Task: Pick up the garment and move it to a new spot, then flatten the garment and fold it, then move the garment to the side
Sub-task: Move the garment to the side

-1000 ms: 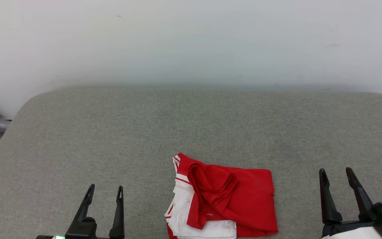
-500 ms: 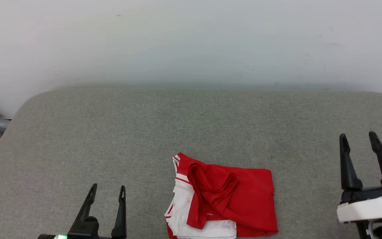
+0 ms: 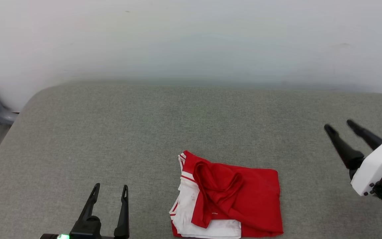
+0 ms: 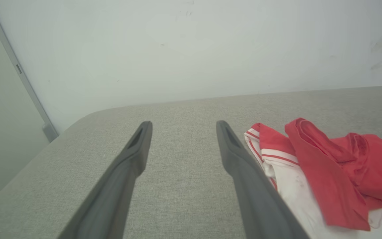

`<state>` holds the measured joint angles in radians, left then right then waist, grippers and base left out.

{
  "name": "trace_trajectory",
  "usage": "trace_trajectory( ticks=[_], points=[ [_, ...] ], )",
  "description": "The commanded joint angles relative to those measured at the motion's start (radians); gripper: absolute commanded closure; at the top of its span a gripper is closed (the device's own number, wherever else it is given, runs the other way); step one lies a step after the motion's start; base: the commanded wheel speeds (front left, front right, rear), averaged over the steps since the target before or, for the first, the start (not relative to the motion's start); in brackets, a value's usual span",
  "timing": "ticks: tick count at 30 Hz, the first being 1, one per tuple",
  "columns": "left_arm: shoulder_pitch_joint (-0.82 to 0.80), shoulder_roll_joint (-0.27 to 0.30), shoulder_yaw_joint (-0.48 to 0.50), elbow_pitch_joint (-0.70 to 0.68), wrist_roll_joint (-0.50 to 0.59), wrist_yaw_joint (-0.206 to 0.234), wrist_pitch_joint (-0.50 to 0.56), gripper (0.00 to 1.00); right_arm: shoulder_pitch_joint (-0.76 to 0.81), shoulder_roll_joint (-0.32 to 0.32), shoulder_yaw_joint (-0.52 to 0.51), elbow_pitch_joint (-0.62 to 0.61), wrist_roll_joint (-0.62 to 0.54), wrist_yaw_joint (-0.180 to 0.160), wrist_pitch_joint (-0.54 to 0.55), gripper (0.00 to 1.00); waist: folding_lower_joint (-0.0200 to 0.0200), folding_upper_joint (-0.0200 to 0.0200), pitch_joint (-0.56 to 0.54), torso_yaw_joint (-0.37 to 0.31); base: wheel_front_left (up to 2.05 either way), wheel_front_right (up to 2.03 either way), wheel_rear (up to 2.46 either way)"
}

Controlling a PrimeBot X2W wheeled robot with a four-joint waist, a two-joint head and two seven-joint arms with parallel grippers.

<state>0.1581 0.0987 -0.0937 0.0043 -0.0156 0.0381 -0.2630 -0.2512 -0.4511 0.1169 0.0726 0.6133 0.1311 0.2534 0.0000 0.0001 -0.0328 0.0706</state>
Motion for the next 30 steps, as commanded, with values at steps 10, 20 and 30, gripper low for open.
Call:
trace_trajectory(
  ticks=[10, 20, 30],
  points=[
    [-0.030, -0.007, -0.012, 0.001, -0.003, -0.009, -0.002, 0.00, 0.004, -0.089, 0.123, 0.031, 0.270, -0.001, 0.415, 0.00, 0.0000, -0.0001, 0.034, 0.033, 0.00, 0.00, 0.00],
    [-0.079, -0.019, -0.025, 0.007, -0.005, -0.016, -0.002, 0.00, 0.007, -0.028, 0.178, 0.112, 0.298, -0.001, 0.479, 0.00, 0.0000, -0.0001, 0.106, 0.081, 0.00, 0.00, 0.00],
    [-0.134, -0.028, -0.038, 0.013, -0.004, -0.019, -0.002, 0.00, -0.038, 0.043, 0.242, 0.247, 0.309, -0.001, 0.393, 0.00, 0.0000, -0.0001, 0.175, 0.122, 0.00, 0.00, 0.00]
  ],
)
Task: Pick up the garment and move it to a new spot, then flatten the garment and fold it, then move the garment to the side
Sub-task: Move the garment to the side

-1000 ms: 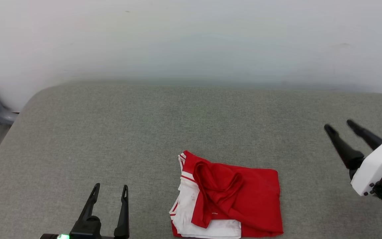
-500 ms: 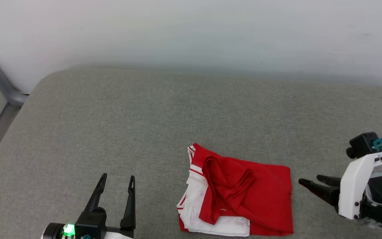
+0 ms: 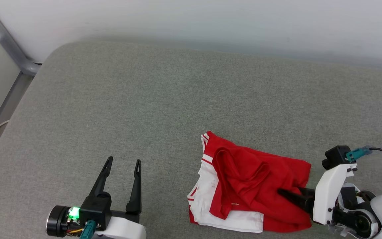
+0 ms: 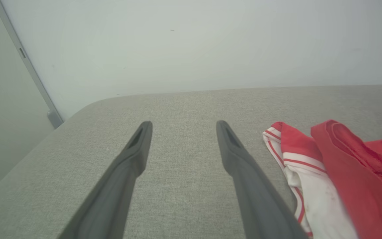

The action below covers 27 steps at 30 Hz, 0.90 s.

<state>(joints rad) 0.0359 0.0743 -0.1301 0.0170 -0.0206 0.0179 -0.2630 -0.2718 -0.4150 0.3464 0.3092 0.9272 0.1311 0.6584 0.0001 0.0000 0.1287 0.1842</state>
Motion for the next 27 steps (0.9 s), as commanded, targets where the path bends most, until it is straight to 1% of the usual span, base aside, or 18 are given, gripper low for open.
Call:
trace_trajectory(
  ticks=[1, 5, 8, 9, 10, 11, 12, 16, 20, 22, 27],
  points=[
    [-0.016, -0.004, -0.001, 0.000, 0.001, 0.001, -0.002, 0.00, -0.021, 0.015, 0.024, 0.021, -0.006, -0.001, -0.023, 0.00, -0.0001, 0.0000, 0.018, 0.010, 0.00, 0.00, 0.00],
    [-0.025, -0.005, -0.002, 0.003, 0.002, 0.000, -0.002, 0.00, -0.037, 0.033, 0.067, 0.065, -0.003, -0.001, -0.060, 0.00, -0.0001, 0.0000, 0.030, 0.015, 0.00, 0.00, 0.00],
    [-0.029, -0.007, -0.005, 0.005, 0.002, -0.001, -0.002, 0.00, -0.045, 0.025, 0.098, 0.084, -0.004, -0.001, -0.098, 0.00, -0.0001, 0.0000, 0.034, 0.018, 0.00, 0.00, 0.00],
    [-0.031, -0.007, -0.005, 0.006, 0.001, 0.000, -0.002, 0.00, -0.048, 0.019, 0.104, 0.089, -0.003, -0.001, -0.117, 0.23, -0.0001, 0.0000, 0.035, 0.018, 0.00, 0.00, 0.00],
    [-0.031, -0.008, -0.006, 0.007, 0.000, 0.000, -0.002, 0.00, -0.050, 0.012, 0.112, 0.092, -0.003, -0.001, -0.132, 0.74, -0.0001, 0.0000, 0.035, 0.018, 0.00, 0.00, 0.00],
    [-0.030, -0.008, -0.005, 0.008, -0.002, 0.001, -0.002, 0.00, -0.054, 0.006, 0.120, 0.093, 0.000, -0.001, -0.150, 1.00, -0.0001, 0.0000, 0.034, 0.017, 0.00, 0.00, 0.00],
    [-0.030, -0.008, -0.005, 0.008, -0.002, 0.001, -0.002, 0.00, -0.054, 0.006, 0.120, 0.093, 0.000, -0.001, -0.150, 1.00, -0.0001, 0.0000, 0.034, 0.017, 0.00, 0.00, 0.00],
    [-0.019, -0.010, -0.001, 0.014, -0.005, 0.002, -0.002, 0.00, -0.081, -0.023, 0.150, 0.077, 0.001, -0.001, -0.224, 1.00, -0.0001, 0.0000, 0.022, 0.006, 0.00, 0.00, 0.00],
    [-0.009, -0.010, -0.001, 0.016, -0.002, -0.001, -0.002, 0.00, -0.109, -0.064, 0.177, 0.037, 0.001, -0.001, -0.288, 1.00, -0.0001, 0.0000, 0.003, -0.012, 0.00, 0.00, 0.00],
    [-0.003, -0.010, 0.001, 0.014, -0.002, -0.001, -0.002, 0.00, -0.120, -0.085, 0.193, 0.010, -0.002, -0.001, -0.311, 1.00, -0.0001, 0.0000, -0.008, -0.027, 0.00, 0.00, 0.00],
    [0.018, -0.010, 0.009, 0.007, -0.002, 0.004, -0.002, 0.00, -0.148, -0.158, 0.233, -0.065, -0.031, -0.001, -0.347, 1.00, -0.0001, 0.0000, -0.028, -0.083, 0.00, 0.00, 0.00]
  ],
)
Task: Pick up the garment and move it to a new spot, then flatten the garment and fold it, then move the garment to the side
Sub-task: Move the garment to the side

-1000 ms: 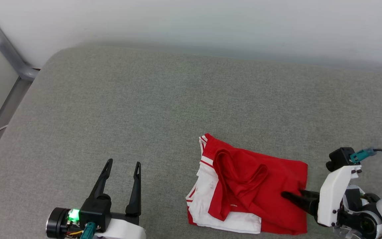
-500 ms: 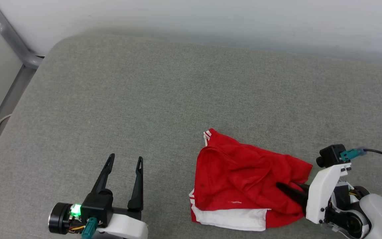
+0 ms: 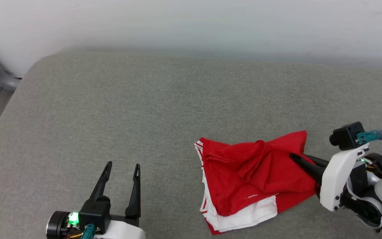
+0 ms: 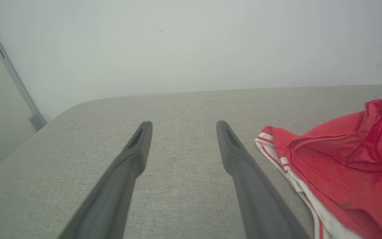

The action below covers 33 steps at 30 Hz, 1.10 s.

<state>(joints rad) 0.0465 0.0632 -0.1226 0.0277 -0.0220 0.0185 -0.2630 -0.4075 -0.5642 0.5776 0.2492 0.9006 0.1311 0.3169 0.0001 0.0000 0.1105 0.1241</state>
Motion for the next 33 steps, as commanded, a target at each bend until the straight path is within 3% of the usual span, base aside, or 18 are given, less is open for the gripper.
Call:
trace_trajectory(
  ticks=[1, 10, 17, 22, 33],
  points=[
    [0.010, 0.001, 0.006, -0.006, -0.002, 0.005, -0.002, 0.00, -0.021, -0.026, 0.012, -0.021, -0.015, -0.001, -0.009, 1.00, -0.0001, 0.0000, -0.012, -0.037, 0.00, 0.00, 0.00],
    [-0.003, 0.000, 0.019, -0.025, 0.000, 0.002, -0.002, 0.00, -0.077, -0.151, -0.003, -0.129, -0.057, -0.001, -0.006, 1.00, -0.0001, 0.0000, 0.010, -0.179, 0.00, 0.00, 0.00],
    [-0.047, 0.003, 0.017, -0.040, 0.013, -0.003, -0.002, 0.00, -0.130, -0.215, 0.008, -0.122, -0.129, -0.001, -0.019, 1.00, -0.0001, 0.0000, 0.072, -0.248, 0.00, 0.00, 0.00],
    [-0.088, 0.012, 0.019, -0.063, 0.019, -0.004, -0.002, 0.00, -0.183, -0.280, 0.004, -0.045, -0.184, -0.001, -0.067, 1.00, -0.0001, 0.0000, 0.140, -0.253, 0.00, 0.00, 0.00],
    [-0.180, 0.018, 0.011, -0.130, 0.025, -0.002, -0.002, 0.00, -0.295, -0.431, -0.072, 0.212, -0.238, -0.001, -0.191, 1.00, -0.0001, 0.0000, 0.314, -0.195, 0.00, 0.00, 0.00]
  ],
)
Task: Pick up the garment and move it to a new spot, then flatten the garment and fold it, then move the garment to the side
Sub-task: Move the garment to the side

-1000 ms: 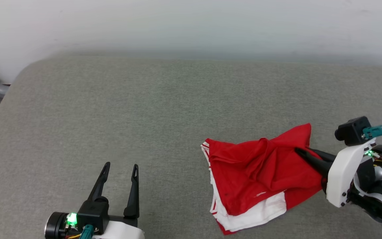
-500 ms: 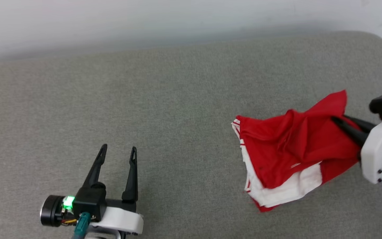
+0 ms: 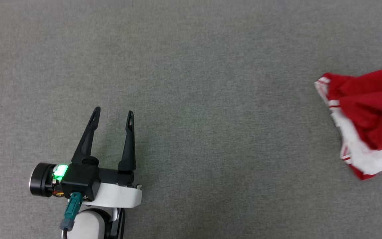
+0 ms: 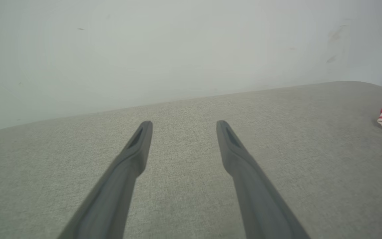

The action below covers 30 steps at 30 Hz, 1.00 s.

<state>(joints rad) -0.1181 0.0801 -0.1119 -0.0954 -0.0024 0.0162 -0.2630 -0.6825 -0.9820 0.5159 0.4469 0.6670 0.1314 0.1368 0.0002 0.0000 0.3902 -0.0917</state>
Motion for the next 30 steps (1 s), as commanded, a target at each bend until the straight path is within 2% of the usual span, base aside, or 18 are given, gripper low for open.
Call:
trace_trajectory(
  ticks=[1, 8, 15, 18, 19, 20, 25, 30],
  points=[
    [-0.021, 0.001, -0.002, -0.012, 0.006, 0.001, -0.002, 0.00, -0.028, -0.020, -0.025, 0.041, -0.005, -0.002, -0.022, 1.00, -0.0002, 0.0000, 0.044, 0.025, 0.00, 0.00, 0.00],
    [-0.055, 0.004, -0.012, -0.029, 0.007, 0.005, -0.002, 0.00, -0.063, -0.057, -0.099, 0.205, -0.008, -0.002, -0.057, 1.00, -0.0002, 0.0000, 0.093, 0.049, 0.00, 0.00, 0.00],
    [-0.057, 0.010, -0.016, -0.032, 0.005, 0.012, -0.002, 0.00, -0.070, -0.049, -0.151, 0.315, -0.021, -0.002, -0.084, 1.00, -0.0002, 0.0000, 0.095, 0.055, 0.00, 0.00, 0.00],
    [-0.048, 0.010, -0.017, -0.024, 0.004, 0.019, -0.002, 0.00, -0.058, -0.017, -0.168, 0.350, -0.012, -0.002, -0.075, 1.00, -0.0002, 0.0000, 0.079, 0.051, 0.00, 0.00, 0.00],
    [-0.044, 0.011, -0.017, -0.021, 0.003, 0.021, -0.002, 0.00, -0.056, -0.010, -0.173, 0.356, -0.013, -0.002, -0.076, 0.63, -0.0002, 0.0000, 0.071, 0.049, 0.00, 0.00, 0.00],
    [-0.039, 0.011, -0.018, -0.019, 0.002, 0.021, -0.002, 0.00, -0.057, -0.009, -0.179, 0.362, -0.025, -0.002, -0.089, 0.00, -0.0002, 0.0000, 0.062, 0.048, 0.00, 0.00, 0.00],
    [-0.017, 0.013, -0.016, -0.008, -0.002, 0.030, -0.002, 0.00, -0.041, 0.016, -0.215, 0.395, -0.060, -0.002, -0.122, 0.00, -0.0002, 0.0000, -0.008, 0.044, 0.00, 0.00, 0.00],
    [0.020, 0.010, -0.011, -0.001, -0.009, 0.040, -0.002, 0.00, -0.021, 0.046, -0.257, 0.374, -0.078, -0.002, -0.193, 0.00, -0.0002, 0.0000, -0.077, 0.041, 0.00, 0.00, 0.00]
  ],
)
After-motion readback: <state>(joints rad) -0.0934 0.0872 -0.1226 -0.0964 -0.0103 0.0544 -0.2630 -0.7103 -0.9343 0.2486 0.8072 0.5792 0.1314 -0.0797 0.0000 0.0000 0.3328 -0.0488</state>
